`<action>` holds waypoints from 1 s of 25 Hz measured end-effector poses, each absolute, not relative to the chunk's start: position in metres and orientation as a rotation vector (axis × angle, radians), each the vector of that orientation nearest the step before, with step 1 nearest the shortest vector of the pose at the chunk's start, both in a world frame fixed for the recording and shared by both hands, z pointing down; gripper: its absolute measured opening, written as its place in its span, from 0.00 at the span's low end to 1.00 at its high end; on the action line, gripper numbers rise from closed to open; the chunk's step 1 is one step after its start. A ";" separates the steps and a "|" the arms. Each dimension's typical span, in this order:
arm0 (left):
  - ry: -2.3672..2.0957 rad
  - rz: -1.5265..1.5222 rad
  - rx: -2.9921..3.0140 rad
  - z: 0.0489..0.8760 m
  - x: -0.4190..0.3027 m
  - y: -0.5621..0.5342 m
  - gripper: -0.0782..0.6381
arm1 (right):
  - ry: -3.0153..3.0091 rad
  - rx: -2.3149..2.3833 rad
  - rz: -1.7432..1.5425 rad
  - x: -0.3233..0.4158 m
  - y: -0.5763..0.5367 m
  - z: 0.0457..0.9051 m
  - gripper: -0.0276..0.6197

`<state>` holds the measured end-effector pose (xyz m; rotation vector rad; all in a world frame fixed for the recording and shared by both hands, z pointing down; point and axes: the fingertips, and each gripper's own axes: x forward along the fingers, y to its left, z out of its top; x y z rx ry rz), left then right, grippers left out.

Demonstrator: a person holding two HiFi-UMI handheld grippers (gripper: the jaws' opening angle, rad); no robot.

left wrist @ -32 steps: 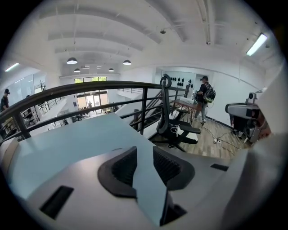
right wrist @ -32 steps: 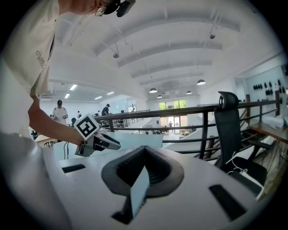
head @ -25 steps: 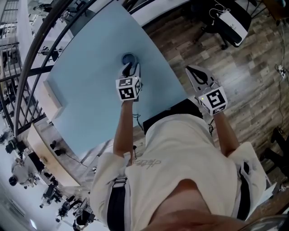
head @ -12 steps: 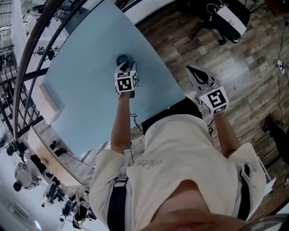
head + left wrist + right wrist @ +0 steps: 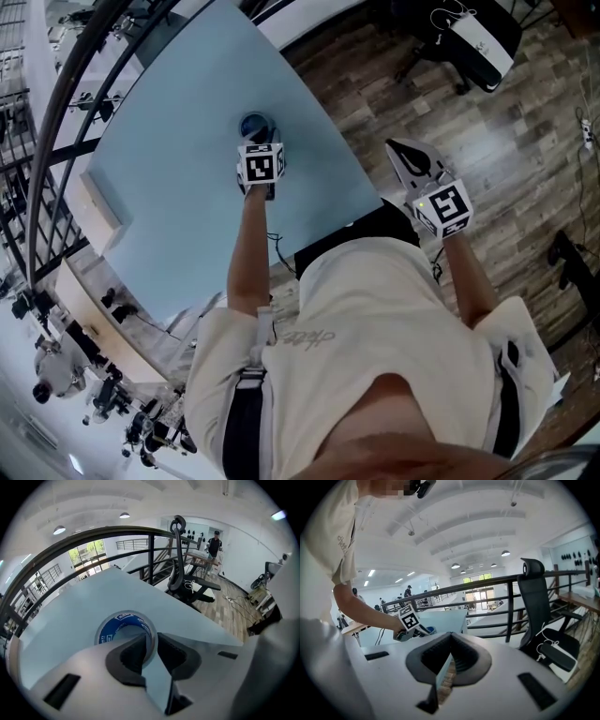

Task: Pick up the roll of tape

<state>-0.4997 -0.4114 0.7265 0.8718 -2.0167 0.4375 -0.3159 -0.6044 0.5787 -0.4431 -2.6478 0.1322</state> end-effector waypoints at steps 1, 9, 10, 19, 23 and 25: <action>-2.010 0.452 0.879 0.727 -0.500 -0.412 0.22 | -2.649 -0.449 0.135 -0.316 -0.604 0.581 0.05; -2.031 0.475 0.882 0.723 -0.493 -0.406 0.19 | -2.652 -0.461 0.169 -0.320 -0.595 0.580 0.05; -2.038 0.460 0.882 0.720 -0.492 -0.405 0.19 | -2.655 -0.463 0.166 -0.320 -0.594 0.579 0.05; -2.116 0.320 0.853 0.679 -0.475 -0.376 0.19 | -2.710 -0.508 0.149 -0.339 -0.570 0.550 0.05; -2.186 0.277 0.851 0.651 -0.479 -0.366 0.19 | -2.757 -0.530 0.104 -0.356 -0.556 0.529 0.05; -2.212 0.272 0.859 0.636 -0.476 -0.362 0.19 | -2.776 -0.539 0.092 -0.360 -0.549 0.520 0.05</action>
